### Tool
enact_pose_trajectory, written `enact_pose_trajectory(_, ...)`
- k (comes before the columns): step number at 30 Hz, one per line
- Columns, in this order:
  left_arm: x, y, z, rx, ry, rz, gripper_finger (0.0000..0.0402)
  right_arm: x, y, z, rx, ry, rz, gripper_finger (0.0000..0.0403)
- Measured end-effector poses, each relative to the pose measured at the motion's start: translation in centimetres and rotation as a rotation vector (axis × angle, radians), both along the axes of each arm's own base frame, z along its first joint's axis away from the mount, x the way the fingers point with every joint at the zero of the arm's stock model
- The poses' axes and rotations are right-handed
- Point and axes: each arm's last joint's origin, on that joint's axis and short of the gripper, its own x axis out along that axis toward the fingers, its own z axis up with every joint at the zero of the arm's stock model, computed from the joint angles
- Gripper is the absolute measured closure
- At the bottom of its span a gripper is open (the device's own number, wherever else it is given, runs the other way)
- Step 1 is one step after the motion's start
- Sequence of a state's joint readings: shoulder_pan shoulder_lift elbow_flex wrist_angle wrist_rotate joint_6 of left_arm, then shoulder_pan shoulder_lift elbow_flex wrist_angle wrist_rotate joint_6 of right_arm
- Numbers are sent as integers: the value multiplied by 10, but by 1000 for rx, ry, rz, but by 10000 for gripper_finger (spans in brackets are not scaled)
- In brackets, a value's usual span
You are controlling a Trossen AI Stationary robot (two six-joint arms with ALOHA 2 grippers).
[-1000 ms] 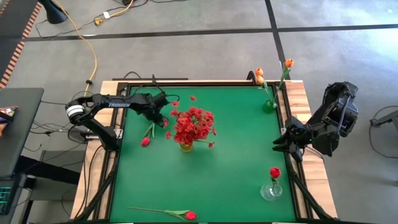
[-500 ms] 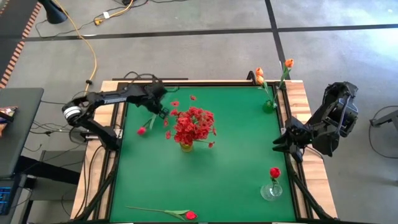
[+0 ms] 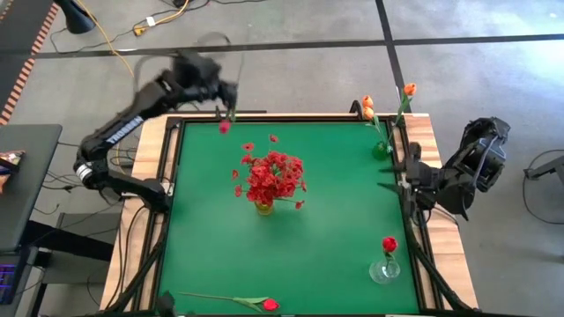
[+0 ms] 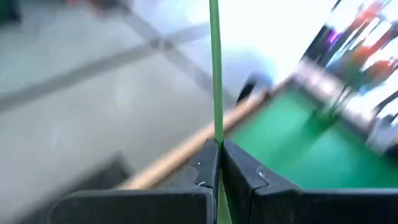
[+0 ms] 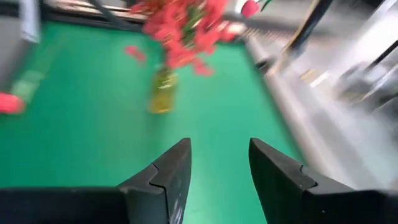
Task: Sort flowers into vase by color
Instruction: Put the top red flower into the transparent vase
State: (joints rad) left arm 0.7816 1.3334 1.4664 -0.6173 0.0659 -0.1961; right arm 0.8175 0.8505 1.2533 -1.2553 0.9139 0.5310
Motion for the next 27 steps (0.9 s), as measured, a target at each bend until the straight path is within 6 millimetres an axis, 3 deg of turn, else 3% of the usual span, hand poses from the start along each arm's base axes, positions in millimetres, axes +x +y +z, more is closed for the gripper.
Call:
enact_pose_trajectory(6,-11,-10,93,252,-405,-131,401,11,-7,11,-401,-15,-21,217)
enact_pose_trajectory(11,-10,-22,129,167,-781,-341,401,26,-10,25,-638,5,-30,217)
enact_pose_trajectory(14,7,-24,132,-4,-930,-452,401,37,-12,32,-808,57,-18,217)
enact_pose_trajectory(18,47,-35,124,-224,-1016,-628,401,53,-14,37,-1045,174,9,217)
enact_pose_trajectory(23,104,-62,99,-439,-967,-770,401,76,-17,43,-1221,275,-11,217)
enact_pose_trajectory(27,136,-81,79,-581,-906,-825,401,97,-15,47,-1334,320,-14,217)
